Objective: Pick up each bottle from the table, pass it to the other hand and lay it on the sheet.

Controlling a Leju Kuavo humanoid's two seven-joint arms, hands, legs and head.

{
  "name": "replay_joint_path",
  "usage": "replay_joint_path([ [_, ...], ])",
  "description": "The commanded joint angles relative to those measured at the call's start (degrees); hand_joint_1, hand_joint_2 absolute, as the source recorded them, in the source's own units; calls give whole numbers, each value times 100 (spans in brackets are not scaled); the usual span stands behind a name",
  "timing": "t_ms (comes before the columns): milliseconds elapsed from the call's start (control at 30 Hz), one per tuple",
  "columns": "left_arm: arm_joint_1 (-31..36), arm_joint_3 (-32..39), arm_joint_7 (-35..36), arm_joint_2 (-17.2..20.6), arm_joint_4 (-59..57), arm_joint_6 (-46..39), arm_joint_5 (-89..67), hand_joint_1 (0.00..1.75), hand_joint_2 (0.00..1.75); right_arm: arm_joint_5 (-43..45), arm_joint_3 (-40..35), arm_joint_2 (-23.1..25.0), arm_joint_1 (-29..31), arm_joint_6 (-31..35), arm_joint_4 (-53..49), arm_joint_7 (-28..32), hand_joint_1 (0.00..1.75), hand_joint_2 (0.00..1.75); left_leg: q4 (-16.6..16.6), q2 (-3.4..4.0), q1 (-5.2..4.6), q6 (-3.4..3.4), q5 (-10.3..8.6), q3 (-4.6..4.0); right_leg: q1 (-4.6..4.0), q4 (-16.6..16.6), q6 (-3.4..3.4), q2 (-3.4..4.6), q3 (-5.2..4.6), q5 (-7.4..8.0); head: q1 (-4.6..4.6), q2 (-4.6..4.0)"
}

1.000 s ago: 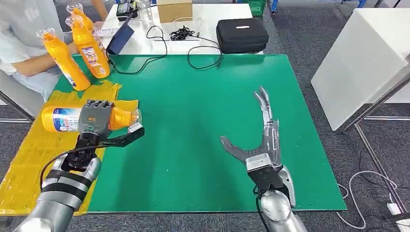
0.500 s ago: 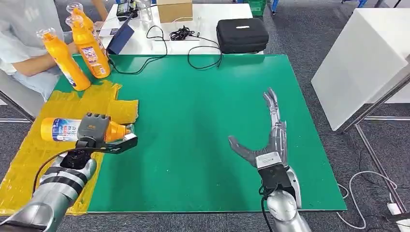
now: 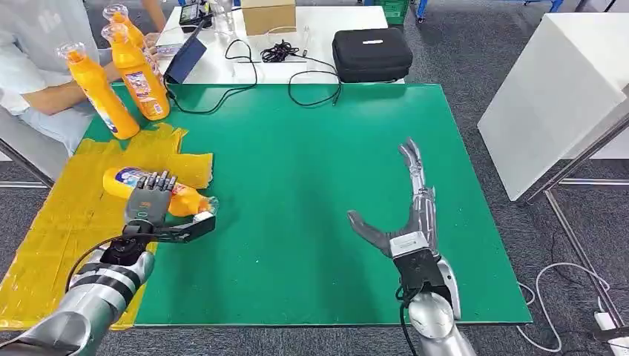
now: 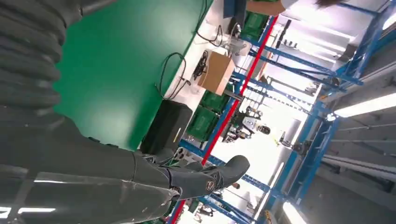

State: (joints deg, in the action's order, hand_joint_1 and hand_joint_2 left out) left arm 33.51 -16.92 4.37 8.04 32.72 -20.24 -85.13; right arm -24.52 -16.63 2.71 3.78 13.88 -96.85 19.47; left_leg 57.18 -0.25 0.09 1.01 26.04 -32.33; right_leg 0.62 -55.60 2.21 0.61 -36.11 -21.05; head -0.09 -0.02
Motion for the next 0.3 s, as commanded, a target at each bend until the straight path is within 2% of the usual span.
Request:
replay_joint_path([
  [33,212,69,-19,-152,-512,34,12,0,175,22,-8,-5,166,-4,329,-21,0,175,-2,1,6,-5,9,25,-7,3,-7,-5,25,-8,0,0],
  [300,212,69,-19,-152,-512,34,12,0,175,22,-8,-5,166,-4,329,-21,0,175,-3,2,3,-2,4,17,-3,2,-3,-2,17,-4,0,0],
])
